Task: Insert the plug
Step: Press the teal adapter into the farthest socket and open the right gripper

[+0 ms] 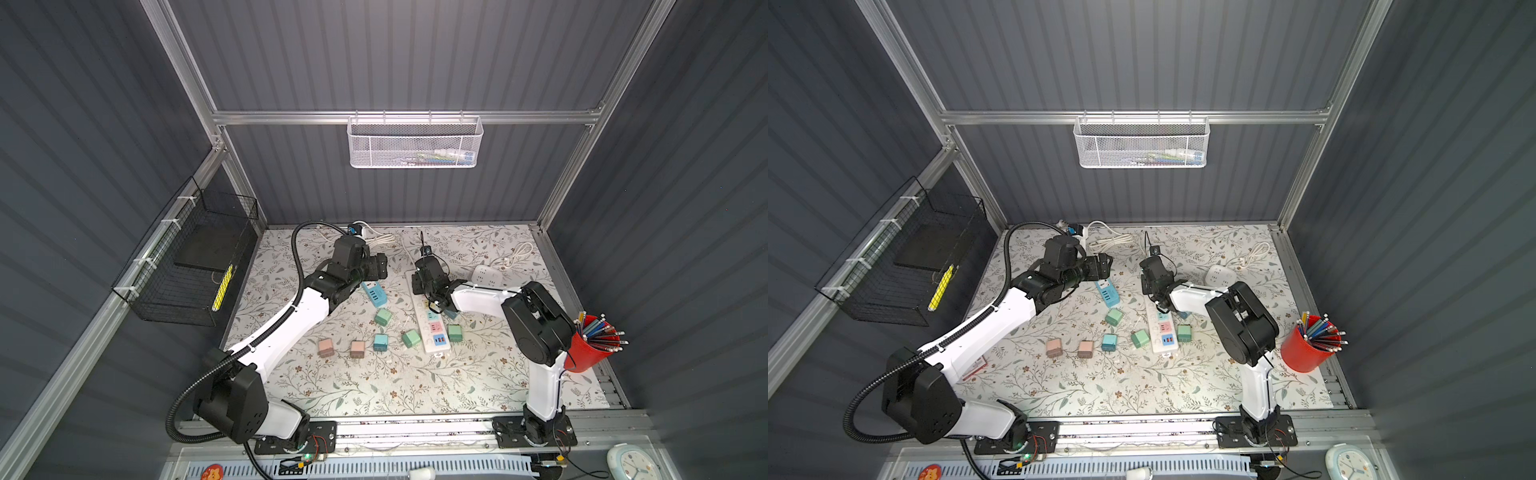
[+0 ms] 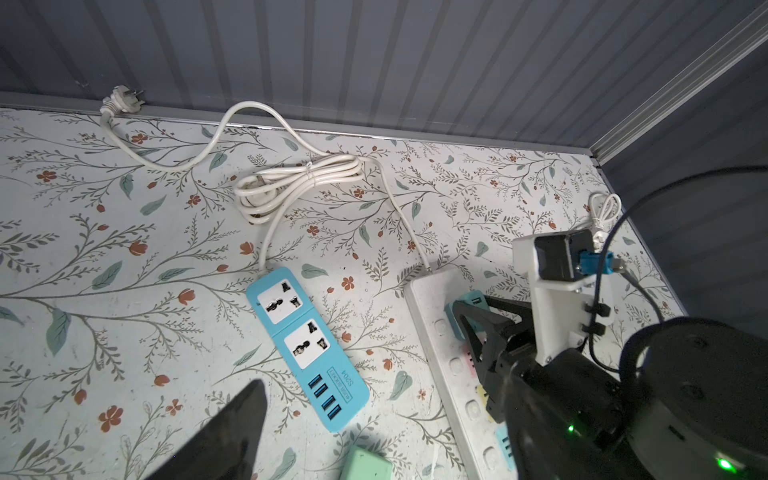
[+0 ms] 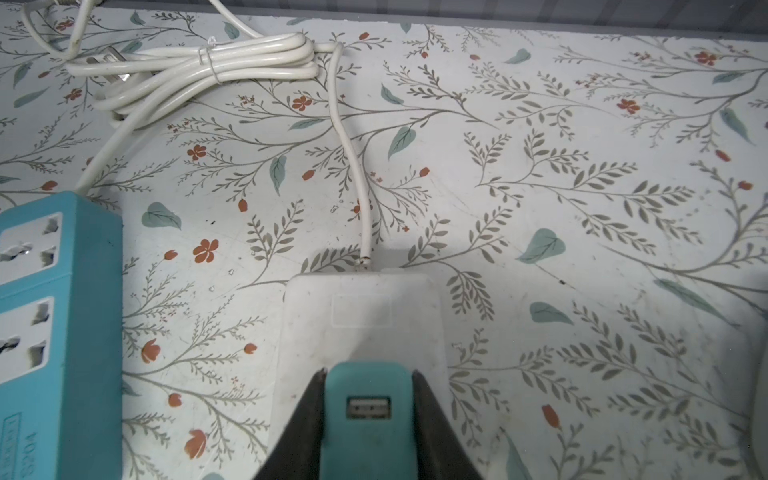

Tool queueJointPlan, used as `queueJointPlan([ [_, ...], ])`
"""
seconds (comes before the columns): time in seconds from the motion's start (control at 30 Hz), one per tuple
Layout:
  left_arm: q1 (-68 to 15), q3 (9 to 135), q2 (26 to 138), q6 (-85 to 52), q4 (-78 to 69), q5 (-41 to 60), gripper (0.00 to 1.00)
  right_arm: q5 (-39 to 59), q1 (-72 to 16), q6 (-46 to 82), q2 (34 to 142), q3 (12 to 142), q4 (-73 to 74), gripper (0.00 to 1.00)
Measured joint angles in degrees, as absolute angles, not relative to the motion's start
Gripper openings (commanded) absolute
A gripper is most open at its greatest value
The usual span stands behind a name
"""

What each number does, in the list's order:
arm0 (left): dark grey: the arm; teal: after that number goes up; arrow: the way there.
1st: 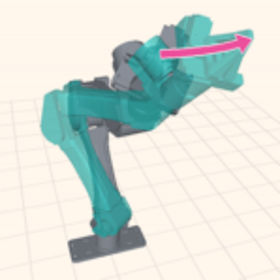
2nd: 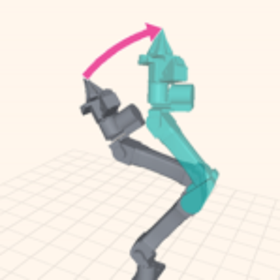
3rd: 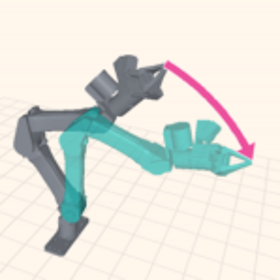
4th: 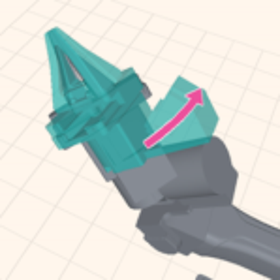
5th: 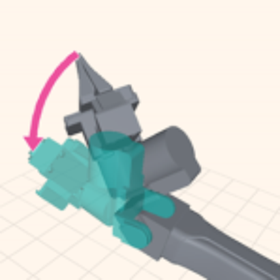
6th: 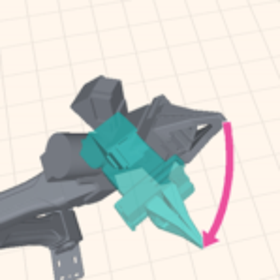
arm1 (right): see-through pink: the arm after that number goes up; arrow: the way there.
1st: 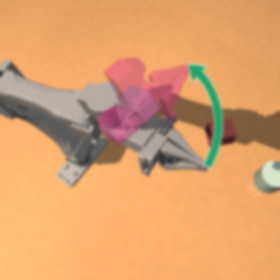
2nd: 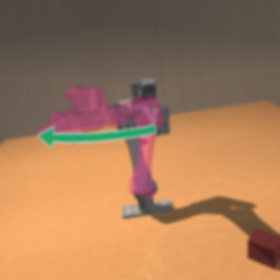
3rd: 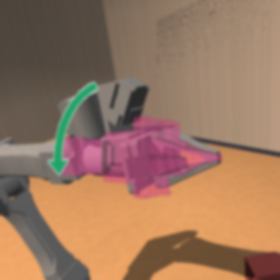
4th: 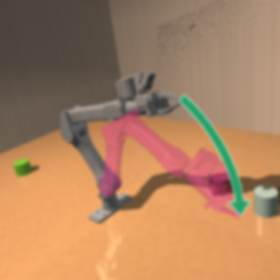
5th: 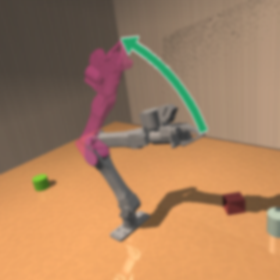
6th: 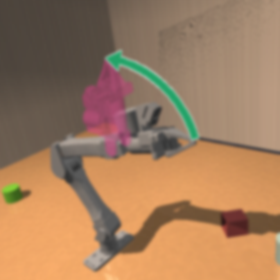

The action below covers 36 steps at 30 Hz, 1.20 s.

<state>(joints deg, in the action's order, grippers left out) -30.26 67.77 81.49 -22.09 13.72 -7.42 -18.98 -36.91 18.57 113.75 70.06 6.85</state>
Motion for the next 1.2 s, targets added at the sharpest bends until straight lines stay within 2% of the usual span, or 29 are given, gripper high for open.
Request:
queueJointPlan([
  [0.1,-30.3,67.8,80.9,-22.1,13.7,-7.4,0.89,-18.4,-37.1,18.7,113.8,71.8,2.4,0.51],
  [0.3,-30.3,67.8,80.4,-22.0,13.7,-7.5,0.9,-17.1,-37.6,17.7,113.5,75.3,-5.1,0.66],
  [0.63,-30.3,67.4,79.7,-21.6,13.7,-7.4,0.91,-15.6,-35.2,16.2,107.8,79.9,-8.6,0.66],
  [0.93,-30.3,67.4,79.7,-21.6,13.7,-7.4,0.9,-13.3,-32.0,15.6,110.9,79.6,-11.6,0.65],
  [1.2,-30.3,67.4,79.9,-21.4,13.6,-7.4,0.91,-13.2,-32.0,17.7,110.4,74.5,-4.7,0.65],
])
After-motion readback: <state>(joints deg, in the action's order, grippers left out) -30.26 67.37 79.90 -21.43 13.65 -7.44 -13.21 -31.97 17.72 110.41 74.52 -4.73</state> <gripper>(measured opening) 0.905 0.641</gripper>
